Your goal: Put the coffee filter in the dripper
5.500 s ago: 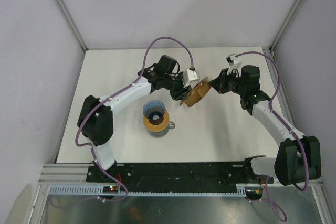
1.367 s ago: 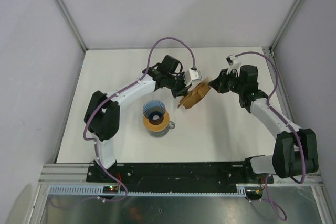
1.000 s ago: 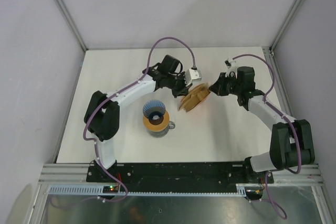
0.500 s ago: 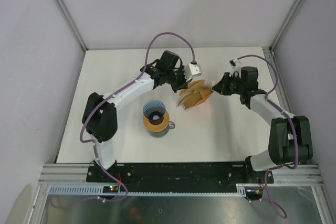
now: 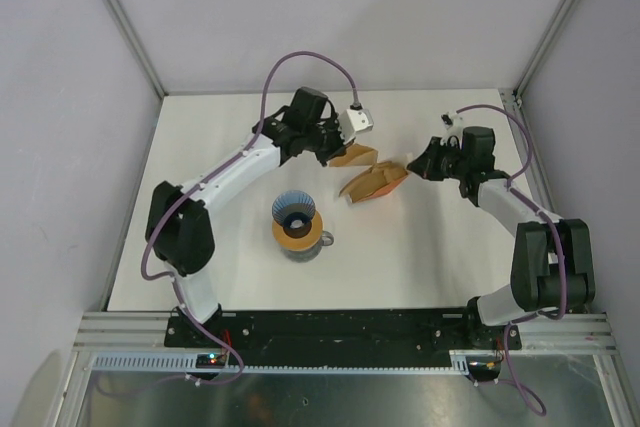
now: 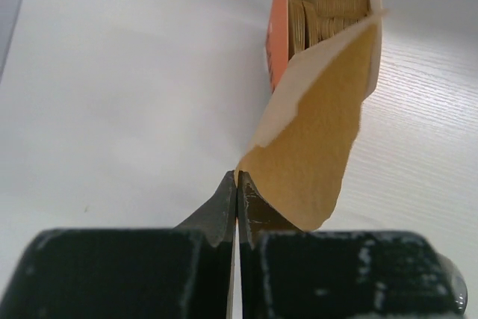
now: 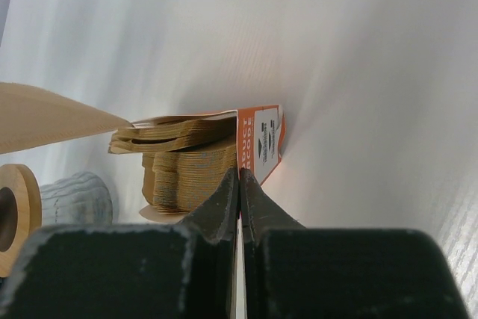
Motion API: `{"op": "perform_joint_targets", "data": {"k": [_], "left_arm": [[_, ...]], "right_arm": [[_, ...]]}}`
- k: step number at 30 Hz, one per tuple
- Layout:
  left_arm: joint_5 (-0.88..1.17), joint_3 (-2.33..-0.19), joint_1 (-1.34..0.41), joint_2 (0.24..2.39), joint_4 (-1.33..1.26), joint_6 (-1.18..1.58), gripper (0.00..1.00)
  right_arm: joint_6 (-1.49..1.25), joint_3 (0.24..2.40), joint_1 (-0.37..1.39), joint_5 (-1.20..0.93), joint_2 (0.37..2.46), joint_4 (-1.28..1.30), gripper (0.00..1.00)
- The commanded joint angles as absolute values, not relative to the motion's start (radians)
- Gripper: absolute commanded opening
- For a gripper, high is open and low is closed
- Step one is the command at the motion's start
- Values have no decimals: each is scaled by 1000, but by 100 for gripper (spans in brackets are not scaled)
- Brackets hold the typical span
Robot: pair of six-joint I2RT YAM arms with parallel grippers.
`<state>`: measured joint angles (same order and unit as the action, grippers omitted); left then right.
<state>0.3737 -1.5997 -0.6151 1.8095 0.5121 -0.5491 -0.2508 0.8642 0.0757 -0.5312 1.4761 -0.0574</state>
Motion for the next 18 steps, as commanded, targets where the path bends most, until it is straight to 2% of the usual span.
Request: {"op": "perform_joint_targets", "data": {"k": [1,7,18], "left_arm": [[362,-1598,-580,1738,507,-550,0],[429,-1594,-507,1739,506,-507,0],[398,-1578,-500,1709,507,-495,0]], "right_arm": [[-241,873,70,-523,1498,-59,0],[-232,871,74,-519,1461,-52,0],[-198,877,191,-363,1422,-83,0]]}}
